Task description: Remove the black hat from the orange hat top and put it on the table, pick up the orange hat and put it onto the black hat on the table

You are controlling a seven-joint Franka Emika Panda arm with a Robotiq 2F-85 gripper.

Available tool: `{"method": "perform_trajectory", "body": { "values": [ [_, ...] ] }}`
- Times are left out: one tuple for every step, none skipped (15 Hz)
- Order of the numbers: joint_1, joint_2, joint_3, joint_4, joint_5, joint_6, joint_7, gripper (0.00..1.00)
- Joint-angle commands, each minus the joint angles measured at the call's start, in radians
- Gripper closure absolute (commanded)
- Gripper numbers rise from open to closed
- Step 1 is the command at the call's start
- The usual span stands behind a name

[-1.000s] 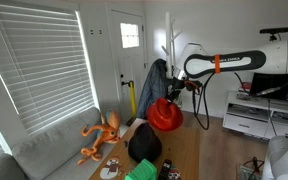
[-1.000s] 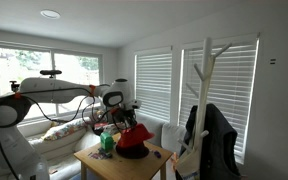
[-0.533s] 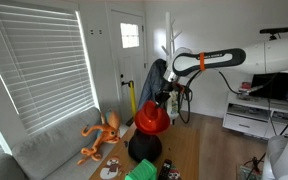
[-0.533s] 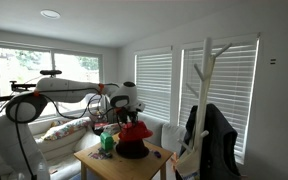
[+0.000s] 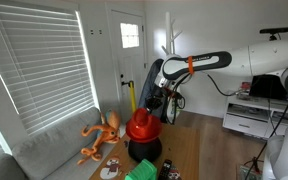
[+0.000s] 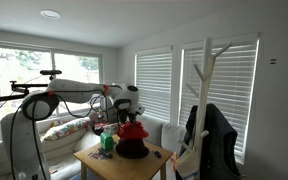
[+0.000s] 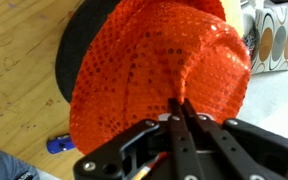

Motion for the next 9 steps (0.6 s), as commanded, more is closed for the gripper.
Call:
{"method": "perform_trajectory", "body": {
  "values": [
    [0.010,0.041,0.022,0.029,0.032,-0.020,0.056,0.99],
    [0.008,0.044,0.027,0.021,0.019,-0.016,0.075,0.99],
    [0.007,0.045,0.030,0.015,0.013,-0.017,0.084,0.99],
    [0.004,0.046,0.031,0.008,0.003,-0.014,0.092,0.99],
    [0.003,0.048,0.029,0.002,0.008,-0.013,0.089,0.99],
    [0.002,0.050,0.028,-0.001,0.017,-0.011,0.083,0.99],
    [0.002,0.051,0.029,-0.009,0.015,-0.004,0.085,0.99],
    [0.002,0.053,0.031,-0.012,0.011,-0.003,0.087,0.99],
    [0.002,0.054,0.032,-0.016,0.004,0.000,0.090,0.99]
  ]
}}
